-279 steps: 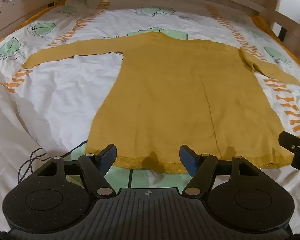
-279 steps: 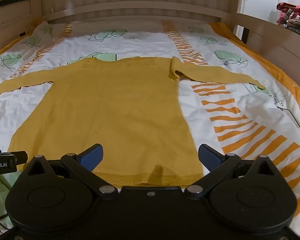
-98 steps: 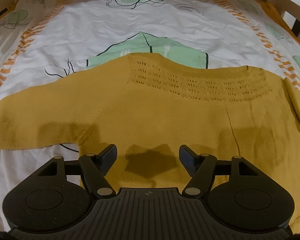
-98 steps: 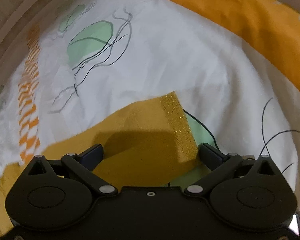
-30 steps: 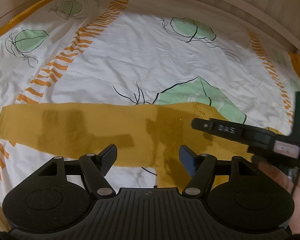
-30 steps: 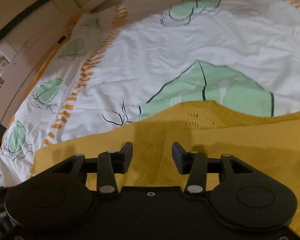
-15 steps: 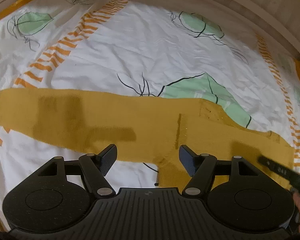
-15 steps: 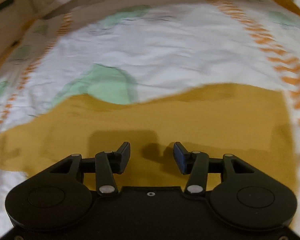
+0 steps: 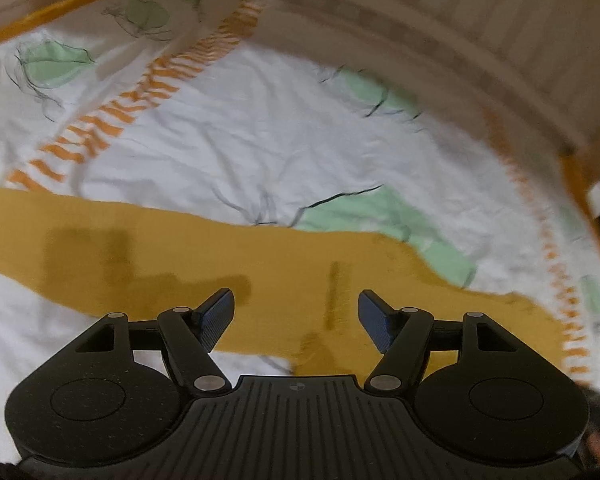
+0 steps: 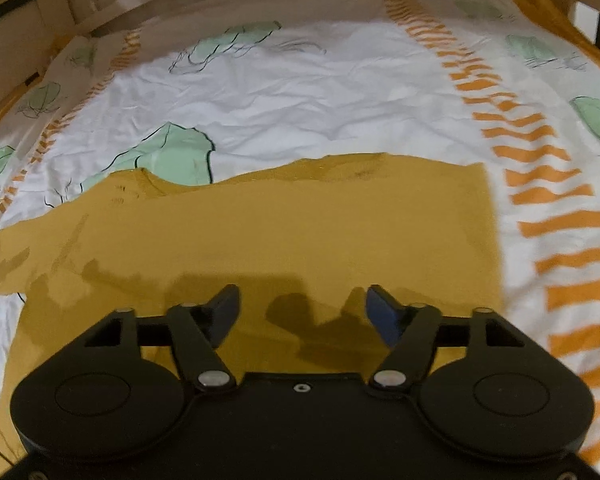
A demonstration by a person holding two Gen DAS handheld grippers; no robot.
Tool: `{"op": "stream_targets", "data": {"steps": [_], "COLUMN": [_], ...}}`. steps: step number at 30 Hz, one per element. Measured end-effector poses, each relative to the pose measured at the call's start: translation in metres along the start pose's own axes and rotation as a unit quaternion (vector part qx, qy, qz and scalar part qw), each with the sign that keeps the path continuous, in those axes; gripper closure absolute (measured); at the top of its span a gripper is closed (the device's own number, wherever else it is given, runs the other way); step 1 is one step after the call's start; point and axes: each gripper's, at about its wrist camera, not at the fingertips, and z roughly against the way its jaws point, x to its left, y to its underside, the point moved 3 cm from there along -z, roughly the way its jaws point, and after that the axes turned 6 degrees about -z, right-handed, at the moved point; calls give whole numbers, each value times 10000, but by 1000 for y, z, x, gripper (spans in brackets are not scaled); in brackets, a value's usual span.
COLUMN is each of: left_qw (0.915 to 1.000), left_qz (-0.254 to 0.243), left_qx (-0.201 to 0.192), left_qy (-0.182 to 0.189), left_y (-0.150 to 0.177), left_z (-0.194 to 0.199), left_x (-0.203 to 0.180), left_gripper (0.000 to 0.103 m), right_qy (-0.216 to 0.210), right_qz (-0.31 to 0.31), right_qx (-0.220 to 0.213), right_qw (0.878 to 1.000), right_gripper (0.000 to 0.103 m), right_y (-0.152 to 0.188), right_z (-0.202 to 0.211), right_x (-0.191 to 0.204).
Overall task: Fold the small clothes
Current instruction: 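Move the left gripper to the other sleeve's cuff, then close the left gripper on the sleeve cuff and lift it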
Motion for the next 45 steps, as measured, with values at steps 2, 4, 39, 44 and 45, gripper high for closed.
{"op": "stream_targets", "data": {"steps": [2, 4, 39, 44, 45], "left_qw": [9993, 9991, 9642, 9543, 9534], "left_qz": [299, 368, 2091, 2417, 2448], "left_qx": [-69, 24, -733, -905, -928], "left_qy": [221, 187, -1455, -1506, -1498], "left_y": [4, 7, 39, 45, 45], "left_z": [-2, -6, 11, 7, 5], "left_x": [6, 10, 230, 249, 251], "left_gripper": [36, 36, 36, 36, 36], "right_qy": [192, 406, -1109, -1292, -1313], "right_qz": [38, 36, -614, -187, -104], "right_qx": [-143, -317, -1076, -1380, -1441], "right_qw": [9997, 9987, 9861, 9818, 9808], "right_gripper": [14, 9, 0, 1, 1], "right_y": [8, 16, 62, 68, 69], "right_z": [10, 18, 52, 60, 61], "right_x": [-5, -10, 58, 72, 75]}}
